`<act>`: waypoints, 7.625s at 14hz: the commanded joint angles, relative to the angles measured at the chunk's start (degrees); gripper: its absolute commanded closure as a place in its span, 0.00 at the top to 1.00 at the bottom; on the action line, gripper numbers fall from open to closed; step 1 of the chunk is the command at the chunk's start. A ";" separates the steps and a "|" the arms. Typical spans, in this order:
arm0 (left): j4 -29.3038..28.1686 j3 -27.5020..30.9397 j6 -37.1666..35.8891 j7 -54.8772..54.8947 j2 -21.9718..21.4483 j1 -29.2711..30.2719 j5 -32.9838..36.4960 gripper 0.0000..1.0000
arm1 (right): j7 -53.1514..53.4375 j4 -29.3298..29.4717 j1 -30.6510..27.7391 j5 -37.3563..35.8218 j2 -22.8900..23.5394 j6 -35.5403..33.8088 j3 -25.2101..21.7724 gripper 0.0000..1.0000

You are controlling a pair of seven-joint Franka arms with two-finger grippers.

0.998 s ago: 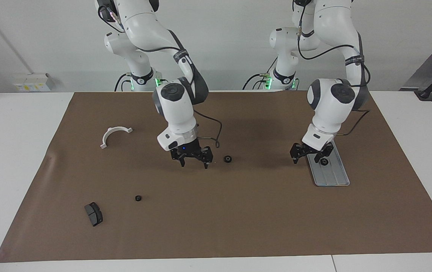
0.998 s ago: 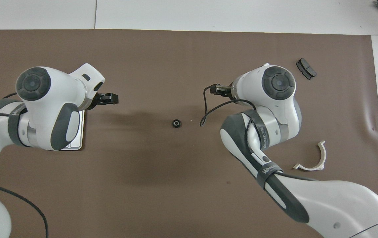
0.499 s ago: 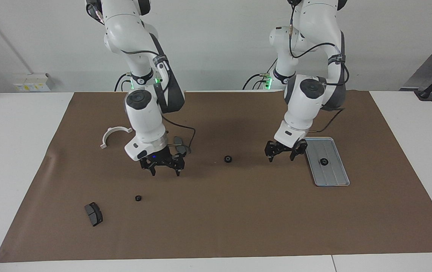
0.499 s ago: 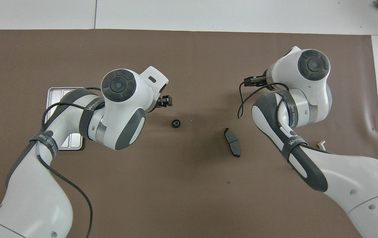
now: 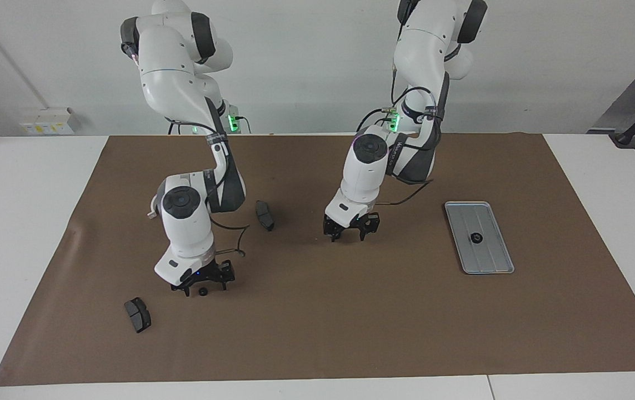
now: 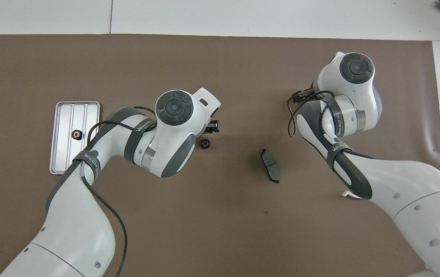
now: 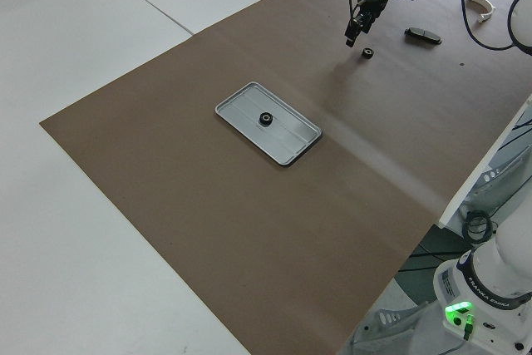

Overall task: Pick bearing gear from pile to tray
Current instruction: 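Reach the left gripper to the second bearing while the right gripper returns, then grasp the second bearing with the left gripper while the right gripper grasps another, then place the second bearing on the tray while the right gripper carries another, then release the third bearing at center while the left gripper returns, then grasp the third bearing with the left gripper while the right gripper retracts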

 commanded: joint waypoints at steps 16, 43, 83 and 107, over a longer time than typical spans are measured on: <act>-5.65 0.95 7.71 -1.76 0.22 -3.10 1.83 0.72 | -2.29 2.22 -3.07 10.65 0.62 -2.78 1.48 0.49; 0.22 1.12 -1.05 -1.15 0.57 1.19 1.65 0.00 | -2.29 1.08 -3.07 11.62 0.27 -2.07 1.39 0.30; -16.56 0.86 -1.16 22.53 -15.95 21.00 0.95 0.68 | 45.36 -3.40 21.30 6.61 -9.56 -1.18 1.75 1.00; -3.28 1.21 1.82 1.32 -0.57 -2.84 0.16 0.51 | -2.37 1.68 -6.76 8.01 -33.66 -40.28 -6.43 1.00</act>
